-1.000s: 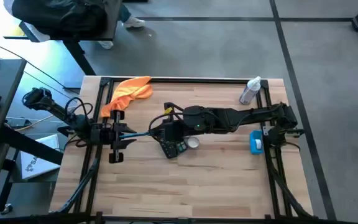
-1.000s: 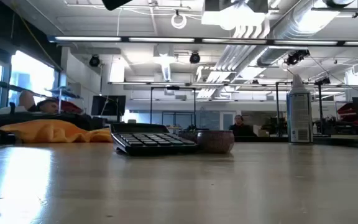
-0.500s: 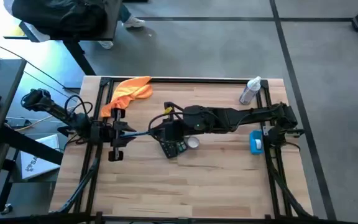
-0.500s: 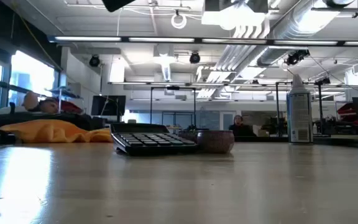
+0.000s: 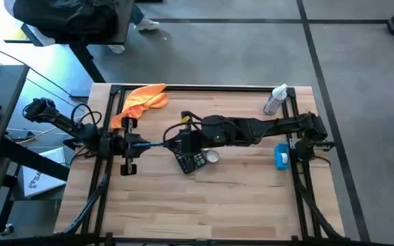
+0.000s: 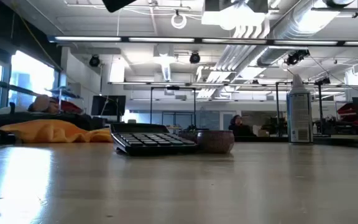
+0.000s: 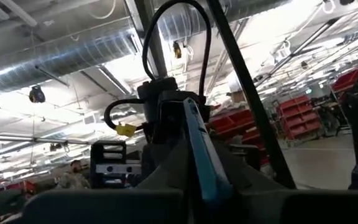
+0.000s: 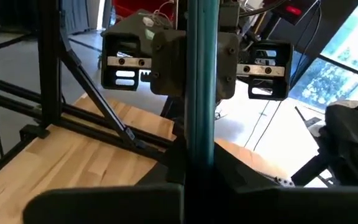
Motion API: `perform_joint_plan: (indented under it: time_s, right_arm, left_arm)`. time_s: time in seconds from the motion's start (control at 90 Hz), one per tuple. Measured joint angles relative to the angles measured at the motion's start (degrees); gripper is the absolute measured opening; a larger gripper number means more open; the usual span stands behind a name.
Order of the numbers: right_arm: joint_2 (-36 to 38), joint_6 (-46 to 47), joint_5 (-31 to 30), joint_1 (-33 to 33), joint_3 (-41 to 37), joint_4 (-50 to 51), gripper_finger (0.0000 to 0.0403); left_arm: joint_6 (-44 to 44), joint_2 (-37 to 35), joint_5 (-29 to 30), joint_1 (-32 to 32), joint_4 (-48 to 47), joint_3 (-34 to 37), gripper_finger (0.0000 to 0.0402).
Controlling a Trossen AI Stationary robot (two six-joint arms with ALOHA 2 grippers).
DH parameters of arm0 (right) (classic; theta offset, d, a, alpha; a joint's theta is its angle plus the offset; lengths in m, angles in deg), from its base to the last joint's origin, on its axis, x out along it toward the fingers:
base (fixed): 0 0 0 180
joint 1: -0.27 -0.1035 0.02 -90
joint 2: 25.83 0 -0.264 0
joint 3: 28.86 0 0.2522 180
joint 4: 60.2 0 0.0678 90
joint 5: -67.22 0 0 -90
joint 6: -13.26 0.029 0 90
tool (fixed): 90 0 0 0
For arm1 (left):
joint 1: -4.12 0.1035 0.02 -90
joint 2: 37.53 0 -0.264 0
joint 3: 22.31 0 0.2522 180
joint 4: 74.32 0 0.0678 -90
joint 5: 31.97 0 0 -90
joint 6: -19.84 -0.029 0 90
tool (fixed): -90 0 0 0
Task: Apply microfiber cloth
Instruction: Spray the back of the black tablet using the white spray bottle
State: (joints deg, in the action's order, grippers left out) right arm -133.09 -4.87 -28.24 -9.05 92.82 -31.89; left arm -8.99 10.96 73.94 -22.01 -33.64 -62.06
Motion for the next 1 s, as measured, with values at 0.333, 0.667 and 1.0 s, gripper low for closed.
perform_joint_plan:
  time_s: [0.333,0.667,1.0]
  right_arm:
    - [0.0,4.1,-9.4,0.0,0.0,3.2,0.0171]
    - [0.0,7.0,-26.8,-0.2,0.0,14.2,0.0255]
    - [5.1,28.6,-39.2,1.7,0.0,33.8,0.0259]
  left_arm:
    - [0.6,-2.5,6.3,-2.1,-4.4,0.0,0.0009]
    - [0.0,-9.6,14.6,-4.1,-16.7,0.0,0.0008]
    - [0.2,-14.8,21.8,-3.8,-21.1,4.5,0.0008]
